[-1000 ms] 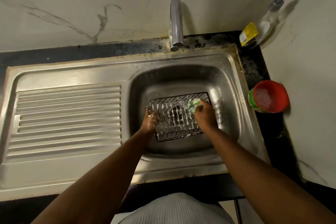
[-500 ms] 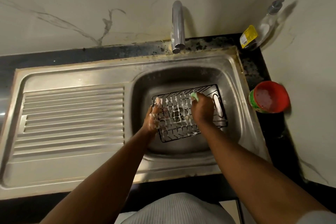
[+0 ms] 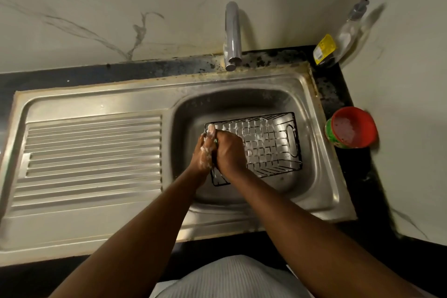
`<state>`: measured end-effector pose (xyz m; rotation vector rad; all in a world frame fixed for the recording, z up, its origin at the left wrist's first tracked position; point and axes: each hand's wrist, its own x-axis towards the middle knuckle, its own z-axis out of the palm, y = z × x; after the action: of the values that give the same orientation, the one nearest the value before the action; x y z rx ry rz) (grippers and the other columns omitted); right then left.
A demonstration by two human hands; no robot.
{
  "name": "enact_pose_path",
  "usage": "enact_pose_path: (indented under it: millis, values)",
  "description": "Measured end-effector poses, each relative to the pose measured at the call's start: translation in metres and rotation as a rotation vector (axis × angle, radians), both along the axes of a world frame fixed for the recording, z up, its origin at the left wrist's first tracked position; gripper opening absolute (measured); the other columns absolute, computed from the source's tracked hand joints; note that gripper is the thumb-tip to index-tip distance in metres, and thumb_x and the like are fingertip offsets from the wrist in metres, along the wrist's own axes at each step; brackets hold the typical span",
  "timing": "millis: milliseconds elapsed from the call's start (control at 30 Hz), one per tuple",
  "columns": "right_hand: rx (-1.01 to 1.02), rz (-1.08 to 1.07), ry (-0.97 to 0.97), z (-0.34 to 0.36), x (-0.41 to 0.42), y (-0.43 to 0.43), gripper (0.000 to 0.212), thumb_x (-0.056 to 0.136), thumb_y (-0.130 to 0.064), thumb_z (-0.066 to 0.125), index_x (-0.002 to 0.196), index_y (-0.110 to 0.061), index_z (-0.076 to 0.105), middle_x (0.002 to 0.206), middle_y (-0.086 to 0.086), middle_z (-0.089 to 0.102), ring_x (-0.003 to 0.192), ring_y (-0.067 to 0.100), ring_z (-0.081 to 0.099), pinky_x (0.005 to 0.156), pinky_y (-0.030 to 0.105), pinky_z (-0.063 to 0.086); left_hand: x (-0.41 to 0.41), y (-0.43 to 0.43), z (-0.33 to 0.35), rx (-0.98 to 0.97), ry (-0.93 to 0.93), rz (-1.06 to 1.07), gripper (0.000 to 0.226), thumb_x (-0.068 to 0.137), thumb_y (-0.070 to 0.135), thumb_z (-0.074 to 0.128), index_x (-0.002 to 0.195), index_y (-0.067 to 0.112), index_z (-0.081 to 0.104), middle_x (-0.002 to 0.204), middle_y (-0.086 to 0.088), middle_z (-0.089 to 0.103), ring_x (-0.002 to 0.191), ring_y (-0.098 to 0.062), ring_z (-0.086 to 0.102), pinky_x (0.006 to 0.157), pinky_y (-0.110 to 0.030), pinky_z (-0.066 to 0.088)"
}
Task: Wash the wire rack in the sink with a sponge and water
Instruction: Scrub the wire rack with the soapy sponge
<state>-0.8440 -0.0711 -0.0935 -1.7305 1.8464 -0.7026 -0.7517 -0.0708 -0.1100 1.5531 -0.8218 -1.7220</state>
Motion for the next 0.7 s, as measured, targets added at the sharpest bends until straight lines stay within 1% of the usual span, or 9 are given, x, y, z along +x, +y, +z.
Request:
enact_pose_path:
  millis: [67,133,200,267,367,433,500,600,700]
  values:
    - [0.001,0.119,0.025,-0.003,-0.015,-0.001,0.014,0.101,-0.019,0.062,0.094,-0.014,0.074,0.090,0.003,0.075,0.077,0.012,0.069,0.063,0.013,0.043,0.001,-0.001,0.001,-0.008,0.004,0.011,0.083,0.086,0.082,0.056,0.134,0.015,0.060,0.123,-0.014,0.072,0.115,-0.031,0.071,0.090,-0.048,0.062]
    - [-0.045,0.143,0.085,-0.011,-0.040,-0.005,0.015,0.097,-0.012,0.062,0.104,-0.012,0.075,0.106,0.008,0.075,0.094,0.018,0.070,0.077,0.018,0.050,0.004,-0.001,-0.002,0.001,0.007,0.031,0.083,0.082,0.080,0.062,0.144,0.026,0.052,0.137,-0.011,0.065,0.121,-0.030,0.068,0.090,-0.052,0.062]
    - [-0.105,-0.041,0.142,-0.017,-0.074,-0.011,0.017,0.093,-0.008,0.065,0.106,-0.011,0.076,0.105,0.010,0.075,0.094,0.023,0.067,0.073,0.023,0.052,0.007,0.000,-0.003,0.000,0.013,0.022,0.075,0.087,0.071,0.061,0.148,0.031,0.048,0.148,-0.006,0.056,0.129,-0.029,0.061,0.096,-0.058,0.059]
    - [-0.095,-0.229,0.222,-0.024,-0.106,-0.016,0.019,0.086,-0.003,0.074,0.104,-0.011,0.076,0.096,0.011,0.075,0.089,0.028,0.069,0.067,0.032,0.056,0.009,0.000,0.003,-0.016,0.031,0.012,0.063,0.089,0.060,0.060,0.144,0.035,0.047,0.146,-0.003,0.053,0.132,-0.030,0.058,0.100,-0.061,0.056]
    - [0.068,-0.347,0.307,-0.032,-0.126,-0.017,0.023,0.084,0.001,0.073,0.104,-0.010,0.075,0.098,0.013,0.076,0.092,0.034,0.072,0.073,0.039,0.059,0.006,0.003,0.009,-0.013,0.035,-0.003,0.051,0.086,0.051,0.060,0.134,0.039,0.048,0.134,0.001,0.056,0.124,-0.028,0.060,0.093,-0.052,0.059]
    - [0.087,-0.369,0.240,-0.032,-0.118,-0.011,0.021,0.085,-0.001,0.073,0.104,-0.010,0.074,0.100,0.012,0.076,0.092,0.034,0.072,0.072,0.039,0.059,0.003,0.004,0.003,0.010,0.050,0.006,0.067,0.085,0.057,0.064,0.143,0.030,0.047,0.140,-0.008,0.057,0.125,-0.032,0.061,0.082,-0.044,0.063]
    - [0.090,-0.362,0.161,-0.030,-0.108,-0.005,0.029,0.084,0.000,0.075,0.111,-0.009,0.074,0.104,0.014,0.076,0.096,0.034,0.072,0.075,0.037,0.058,-0.001,0.004,-0.001,0.045,0.048,0.025,0.086,0.087,0.065,0.066,0.156,0.023,0.037,0.148,-0.015,0.054,0.129,-0.036,0.061,0.080,-0.044,0.065]
    - [0.069,-0.304,0.084,-0.028,-0.101,-0.006,0.038,0.084,-0.002,0.074,0.122,-0.005,0.071,0.114,0.015,0.074,0.103,0.030,0.071,0.081,0.026,0.054,0.000,0.002,-0.001,0.045,0.043,0.050,0.082,0.091,0.070,0.059,0.153,0.020,0.041,0.142,-0.016,0.059,0.123,-0.036,0.065,0.074,-0.042,0.064]
    - [0.064,-0.190,0.066,-0.023,-0.090,-0.006,0.038,0.092,-0.020,0.071,0.128,-0.008,0.066,0.121,0.013,0.068,0.106,0.020,0.064,0.076,0.016,0.044,0.000,0.000,0.001,0.053,0.021,0.054,0.096,0.080,0.084,0.059,0.151,0.021,0.044,0.138,-0.014,0.061,0.121,-0.035,0.066,0.073,-0.041,0.064]
